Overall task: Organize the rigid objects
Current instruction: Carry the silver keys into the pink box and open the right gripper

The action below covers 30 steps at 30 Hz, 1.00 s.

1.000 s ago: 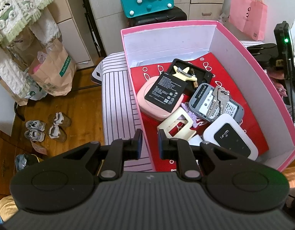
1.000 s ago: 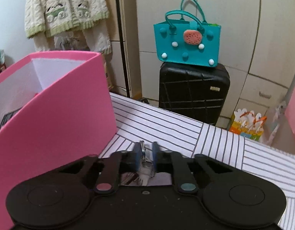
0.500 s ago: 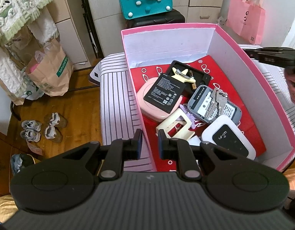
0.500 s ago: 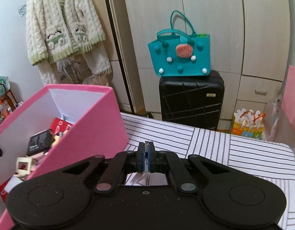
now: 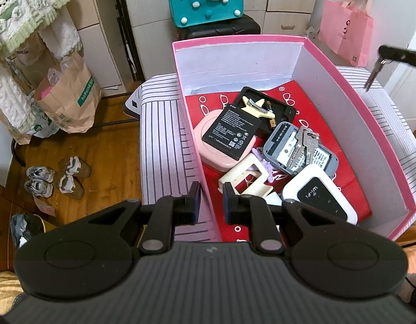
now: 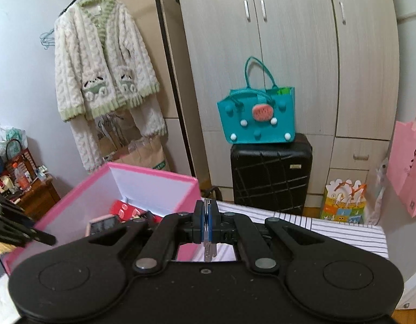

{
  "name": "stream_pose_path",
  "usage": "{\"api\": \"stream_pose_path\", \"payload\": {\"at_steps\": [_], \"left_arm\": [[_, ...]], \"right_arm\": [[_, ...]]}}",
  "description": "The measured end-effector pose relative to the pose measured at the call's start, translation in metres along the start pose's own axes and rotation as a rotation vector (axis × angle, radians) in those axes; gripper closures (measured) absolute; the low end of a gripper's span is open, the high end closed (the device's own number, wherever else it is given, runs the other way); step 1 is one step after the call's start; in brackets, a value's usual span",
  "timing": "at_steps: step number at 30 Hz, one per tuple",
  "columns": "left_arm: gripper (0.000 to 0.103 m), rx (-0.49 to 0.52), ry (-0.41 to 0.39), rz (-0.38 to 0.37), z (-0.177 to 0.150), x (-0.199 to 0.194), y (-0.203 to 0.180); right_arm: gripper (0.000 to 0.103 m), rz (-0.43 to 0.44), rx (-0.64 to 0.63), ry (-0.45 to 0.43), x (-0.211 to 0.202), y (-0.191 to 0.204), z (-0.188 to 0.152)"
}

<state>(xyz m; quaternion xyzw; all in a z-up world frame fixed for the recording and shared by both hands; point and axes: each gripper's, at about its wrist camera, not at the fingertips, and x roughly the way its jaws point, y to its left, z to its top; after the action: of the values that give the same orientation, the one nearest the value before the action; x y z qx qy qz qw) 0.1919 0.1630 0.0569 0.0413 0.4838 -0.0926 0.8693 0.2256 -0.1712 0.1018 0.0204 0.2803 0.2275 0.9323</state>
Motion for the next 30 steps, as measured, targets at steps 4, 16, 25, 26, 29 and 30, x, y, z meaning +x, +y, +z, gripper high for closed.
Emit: {"api": "stream_pose_path", "payload": {"at_steps": [4,16,25,26,29,30], "left_arm": [[0.088,-0.006,-0.002,-0.002,0.0,0.0,0.0],[0.088,-0.022,-0.008,-0.016,-0.002,-0.001,0.004],[0.088,-0.016,-0.015,-0.02,-0.003,0.0,0.003],[0.088,-0.016,-0.016,-0.023,-0.003,0.0,0.004],[0.088,-0.028,-0.018,-0.033,-0.004,0.0,0.007],[0.088,-0.03,-0.019,-0.036,-0.004,0.0,0.007]], "right_arm": [[0.099,0.048,-0.031,-0.048,-0.023,0.022,0.019],[0.099,0.321,-0.087,0.046,-0.031,0.093,0.011],[0.099,0.417,-0.16,0.198,0.012,0.13,-0.013],[0.099,0.429,-0.161,0.215,0.018,0.134,-0.013],[0.099,0.459,-0.15,0.273,0.037,0.141,-0.015],[0.099,0.464,-0.146,0.29,0.043,0.143,-0.016]]}}
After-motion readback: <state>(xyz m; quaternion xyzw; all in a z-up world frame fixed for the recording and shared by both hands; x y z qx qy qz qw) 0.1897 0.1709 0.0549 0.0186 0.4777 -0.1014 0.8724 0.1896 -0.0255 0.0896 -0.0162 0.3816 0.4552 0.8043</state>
